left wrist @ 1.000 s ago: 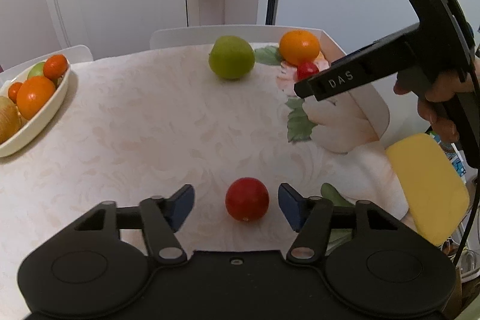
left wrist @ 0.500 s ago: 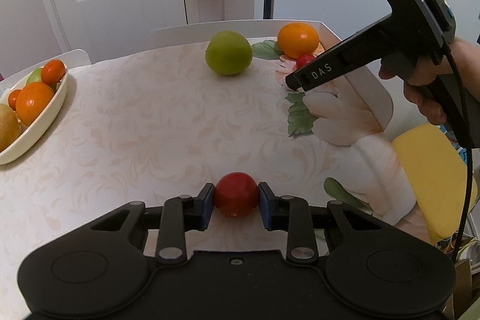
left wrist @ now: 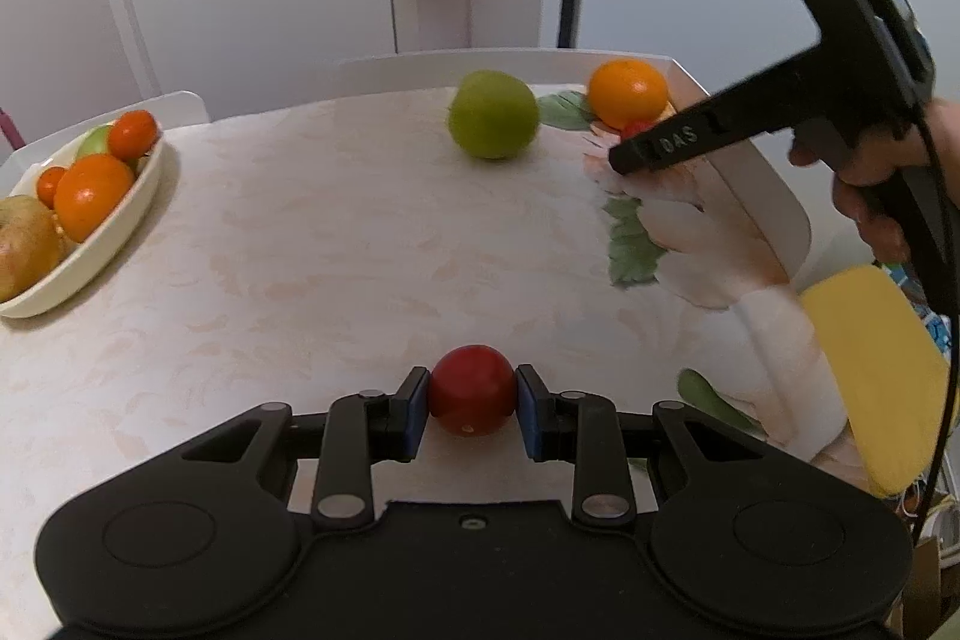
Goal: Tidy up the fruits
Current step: 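Grasp the cherry tomato with the right gripper, then drop the red tomato into the bowl with the left gripper while the right carries the cherry tomato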
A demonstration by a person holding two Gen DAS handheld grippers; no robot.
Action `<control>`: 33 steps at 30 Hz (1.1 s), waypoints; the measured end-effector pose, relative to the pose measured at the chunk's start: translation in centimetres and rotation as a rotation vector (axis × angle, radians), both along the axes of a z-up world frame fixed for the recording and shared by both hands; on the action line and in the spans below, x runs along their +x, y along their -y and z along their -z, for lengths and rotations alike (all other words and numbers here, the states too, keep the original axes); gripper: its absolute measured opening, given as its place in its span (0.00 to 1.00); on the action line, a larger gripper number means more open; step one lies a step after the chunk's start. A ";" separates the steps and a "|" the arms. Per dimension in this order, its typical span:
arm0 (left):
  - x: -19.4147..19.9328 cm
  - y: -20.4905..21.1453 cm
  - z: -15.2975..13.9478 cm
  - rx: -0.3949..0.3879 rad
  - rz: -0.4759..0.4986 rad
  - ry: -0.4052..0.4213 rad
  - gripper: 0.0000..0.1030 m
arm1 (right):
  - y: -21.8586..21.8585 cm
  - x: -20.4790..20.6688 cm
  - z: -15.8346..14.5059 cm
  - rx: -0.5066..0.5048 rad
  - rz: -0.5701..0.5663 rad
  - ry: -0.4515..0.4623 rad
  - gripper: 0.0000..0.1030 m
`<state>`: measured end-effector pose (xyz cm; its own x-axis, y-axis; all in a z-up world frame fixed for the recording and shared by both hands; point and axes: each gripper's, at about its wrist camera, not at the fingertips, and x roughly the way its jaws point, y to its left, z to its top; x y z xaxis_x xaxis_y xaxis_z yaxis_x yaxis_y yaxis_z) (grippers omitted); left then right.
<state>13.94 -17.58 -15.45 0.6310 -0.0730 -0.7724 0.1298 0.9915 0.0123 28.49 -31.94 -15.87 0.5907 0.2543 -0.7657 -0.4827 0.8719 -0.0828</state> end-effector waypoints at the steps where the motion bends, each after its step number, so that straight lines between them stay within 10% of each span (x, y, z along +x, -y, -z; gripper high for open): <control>1: 0.0 -0.2 -0.3 0.001 -0.006 0.006 0.33 | -0.1 -0.2 -0.3 0.003 -0.001 0.004 0.46; 33: 2.9 -19.1 -11.0 0.002 -0.173 0.199 0.33 | -18.6 -2.2 -10.9 0.154 -0.067 0.066 0.46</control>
<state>16.88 1.52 -4.43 0.7734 0.0501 -0.6320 -0.0464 0.9987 0.0223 26.32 -13.30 -5.02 0.6162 0.4062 -0.6747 -0.5381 0.8427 0.0160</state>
